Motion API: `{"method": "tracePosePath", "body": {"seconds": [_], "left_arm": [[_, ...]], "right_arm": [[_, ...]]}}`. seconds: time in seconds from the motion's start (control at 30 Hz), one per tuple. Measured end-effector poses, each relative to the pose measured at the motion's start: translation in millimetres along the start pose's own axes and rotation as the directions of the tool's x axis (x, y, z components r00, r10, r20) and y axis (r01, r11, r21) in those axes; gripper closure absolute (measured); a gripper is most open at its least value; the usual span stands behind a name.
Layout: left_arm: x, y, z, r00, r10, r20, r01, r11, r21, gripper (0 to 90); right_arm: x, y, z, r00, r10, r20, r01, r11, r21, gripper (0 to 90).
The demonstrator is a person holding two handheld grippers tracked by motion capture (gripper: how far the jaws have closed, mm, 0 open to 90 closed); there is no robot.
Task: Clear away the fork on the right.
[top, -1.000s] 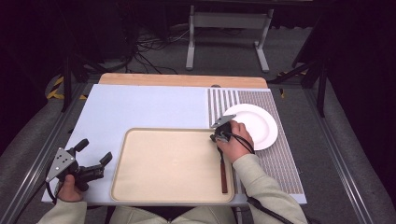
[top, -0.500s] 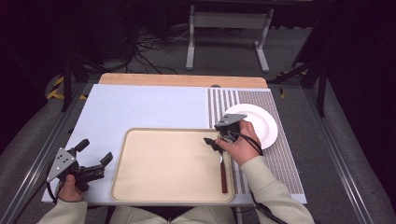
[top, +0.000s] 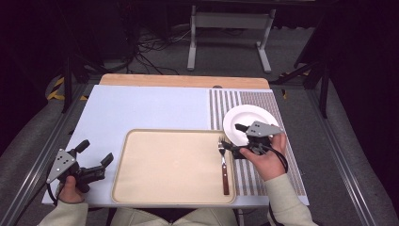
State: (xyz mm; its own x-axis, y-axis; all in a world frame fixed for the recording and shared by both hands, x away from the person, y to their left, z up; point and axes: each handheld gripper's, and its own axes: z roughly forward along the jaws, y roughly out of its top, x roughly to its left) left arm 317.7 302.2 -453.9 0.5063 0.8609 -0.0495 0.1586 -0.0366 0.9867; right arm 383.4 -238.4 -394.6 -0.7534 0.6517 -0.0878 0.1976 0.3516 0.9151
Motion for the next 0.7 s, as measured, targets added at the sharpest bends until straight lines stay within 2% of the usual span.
{"method": "tracePosePath", "body": {"seconds": [0.13, 0.17, 0.33, 0.5, 0.6, 0.7], "left_arm": [[3.7, 1.6, -1.6, 0.9999, -0.007, -0.015, 0.006, 0.9999, -0.013, 0.1], [4.1, 1.7, -1.8, 0.9998, -0.008, -0.018, 0.007, 0.9999, -0.014, 0.1], [4.5, 2.4, -1.8, 0.9998, -0.006, -0.018, 0.006, 0.9998, -0.017, 0.0], [5.5, 2.4, -2.0, 0.9998, -0.004, -0.018, 0.004, 0.9998, -0.018, 0.1], [4.2, 2.5, -2.1, 0.9999, 0.008, -0.011, -0.008, 0.9997, -0.024, 0.1], [2.9, 2.5, -2.3, 0.9997, 0.019, 0.015, -0.019, 0.9994, -0.029, 0.1]], "right_arm": [[-2.4, -18.1, -17.7, 0.9998, 0.007, 0.021, -0.005, 0.997, -0.083, 17.5], [-3.0, -23.8, -23.2, 0.9995, 0.01, 0.03, -0.006, 0.994, -0.114, 17.5], [-5.8, -49.5, -45.9, 0.9966, 0.046, 0.068, -0.032, 0.98, -0.196, 17.8], [-8.5, -75.7, -66.5, 0.9932, 0.074, 0.089, -0.053, 0.975, -0.218, 18.0], [-9.8, -83.2, -72.5, 0.9895, 0.095, 0.109, -0.069, 0.973, -0.219, 17.8], [-11.6, -85.7, -74.5, 0.9865, 0.112, 0.119, -0.081, 0.968, -0.238, 17.4]]}}
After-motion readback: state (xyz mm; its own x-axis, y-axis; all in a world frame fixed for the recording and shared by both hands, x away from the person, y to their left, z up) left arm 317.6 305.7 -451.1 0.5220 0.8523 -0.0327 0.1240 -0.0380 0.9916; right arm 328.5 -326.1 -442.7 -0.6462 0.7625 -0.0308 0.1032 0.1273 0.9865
